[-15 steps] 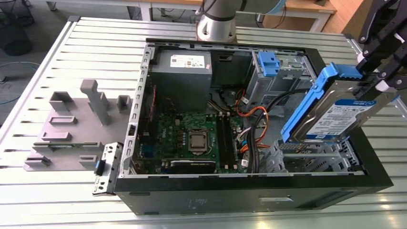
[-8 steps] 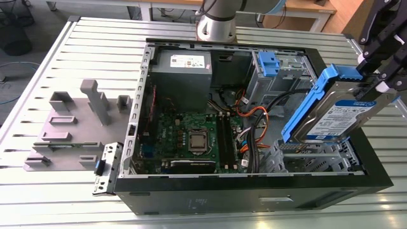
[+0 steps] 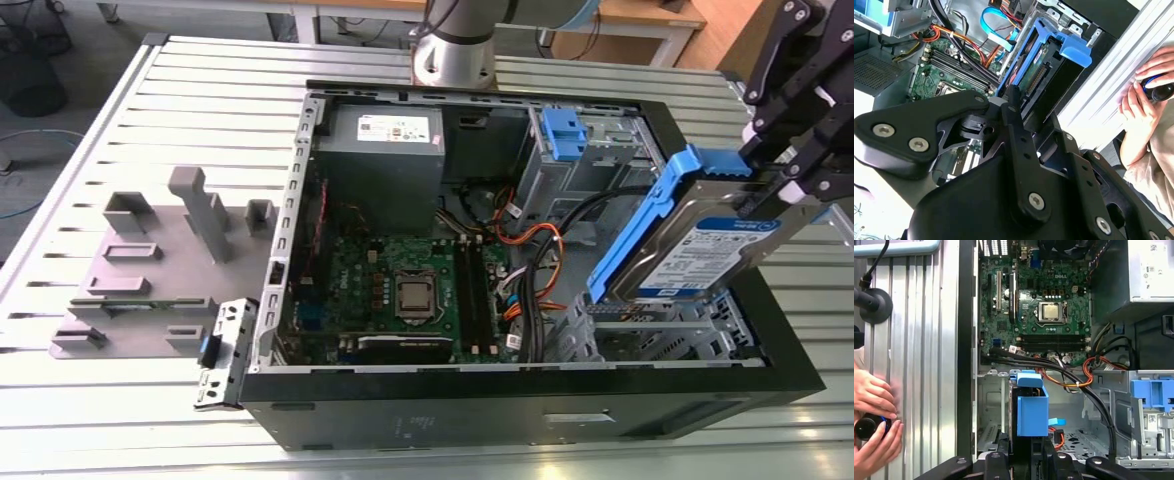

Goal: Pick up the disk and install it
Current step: 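Pick up the disk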

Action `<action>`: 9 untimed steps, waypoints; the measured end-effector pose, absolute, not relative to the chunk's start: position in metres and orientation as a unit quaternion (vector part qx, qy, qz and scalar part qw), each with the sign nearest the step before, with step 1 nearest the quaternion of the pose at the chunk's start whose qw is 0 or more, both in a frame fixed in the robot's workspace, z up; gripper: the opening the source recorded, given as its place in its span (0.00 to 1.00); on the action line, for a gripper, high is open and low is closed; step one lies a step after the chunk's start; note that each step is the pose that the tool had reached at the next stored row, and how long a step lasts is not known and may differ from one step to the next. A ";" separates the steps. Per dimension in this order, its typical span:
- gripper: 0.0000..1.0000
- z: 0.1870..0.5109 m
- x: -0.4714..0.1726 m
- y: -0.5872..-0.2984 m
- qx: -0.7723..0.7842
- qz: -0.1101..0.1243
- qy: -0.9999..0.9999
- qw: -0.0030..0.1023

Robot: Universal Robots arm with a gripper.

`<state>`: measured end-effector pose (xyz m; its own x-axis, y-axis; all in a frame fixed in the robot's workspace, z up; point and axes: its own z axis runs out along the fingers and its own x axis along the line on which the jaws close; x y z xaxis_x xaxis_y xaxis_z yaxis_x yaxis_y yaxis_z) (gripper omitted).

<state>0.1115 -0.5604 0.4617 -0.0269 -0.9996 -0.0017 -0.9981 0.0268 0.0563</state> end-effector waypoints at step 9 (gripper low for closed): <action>0.35 0.456 0.115 -0.560 0.697 -0.020 -0.716 0.022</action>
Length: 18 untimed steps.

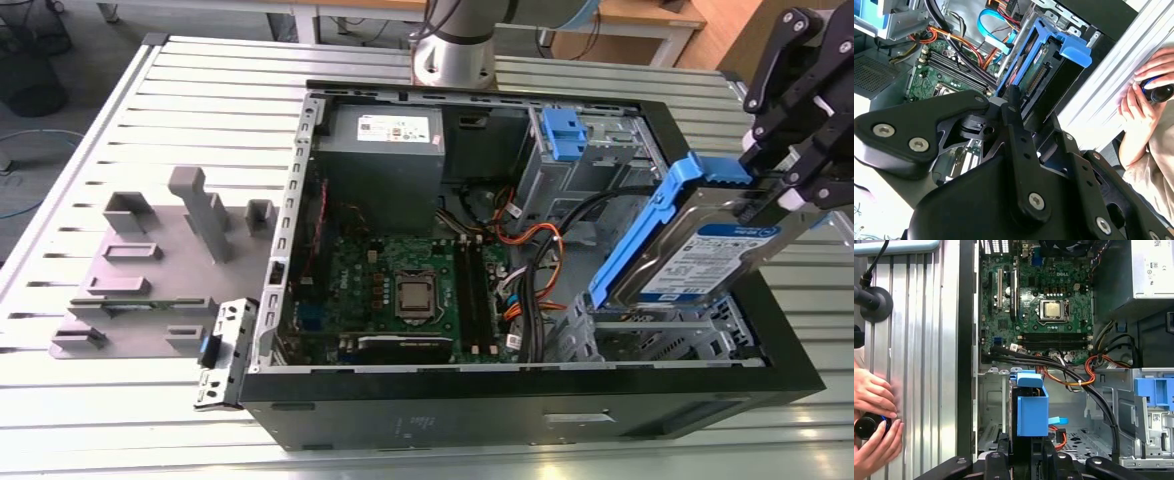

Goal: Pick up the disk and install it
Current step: 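Pick up the disk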

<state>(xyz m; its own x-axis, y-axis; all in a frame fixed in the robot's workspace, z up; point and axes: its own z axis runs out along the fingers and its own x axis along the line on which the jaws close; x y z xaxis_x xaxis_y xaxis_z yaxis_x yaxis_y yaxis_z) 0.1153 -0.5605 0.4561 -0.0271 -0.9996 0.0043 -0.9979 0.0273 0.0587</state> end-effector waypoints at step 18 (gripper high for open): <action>0.35 0.439 0.116 -0.560 0.697 -0.019 -0.716 0.022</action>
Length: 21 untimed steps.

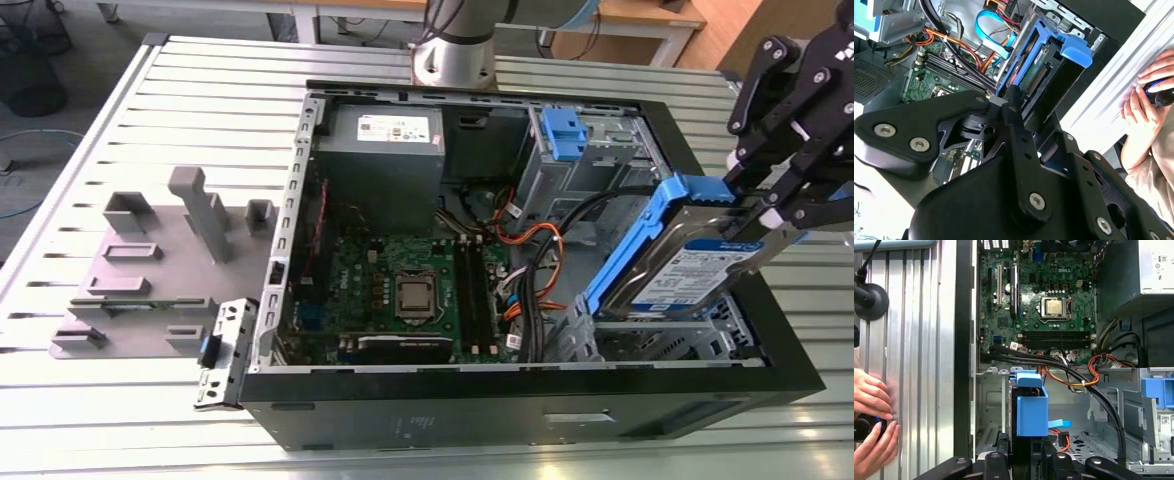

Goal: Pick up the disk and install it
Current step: 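Pick up the disk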

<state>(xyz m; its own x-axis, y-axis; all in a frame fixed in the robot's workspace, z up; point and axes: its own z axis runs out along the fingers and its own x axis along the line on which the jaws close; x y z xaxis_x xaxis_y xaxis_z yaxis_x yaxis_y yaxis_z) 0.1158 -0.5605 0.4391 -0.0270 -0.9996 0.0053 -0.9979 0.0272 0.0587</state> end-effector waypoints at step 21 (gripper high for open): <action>0.35 0.416 0.116 -0.560 0.697 -0.019 -0.716 0.022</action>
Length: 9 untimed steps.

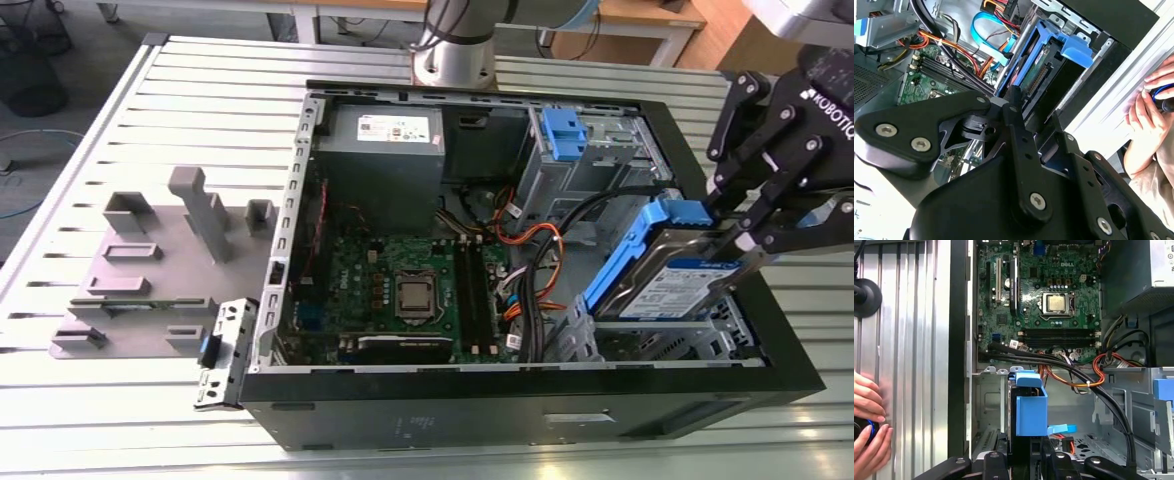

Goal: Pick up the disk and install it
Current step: 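Pick up the disk, then insert the disk into the insertion slot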

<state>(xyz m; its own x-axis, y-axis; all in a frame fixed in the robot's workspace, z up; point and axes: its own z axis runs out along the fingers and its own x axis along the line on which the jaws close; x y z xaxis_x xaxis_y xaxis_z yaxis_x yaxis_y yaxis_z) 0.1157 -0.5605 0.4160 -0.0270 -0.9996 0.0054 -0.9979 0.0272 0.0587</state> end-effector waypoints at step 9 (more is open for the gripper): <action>0.35 0.400 0.116 -0.561 0.697 -0.018 -0.716 0.023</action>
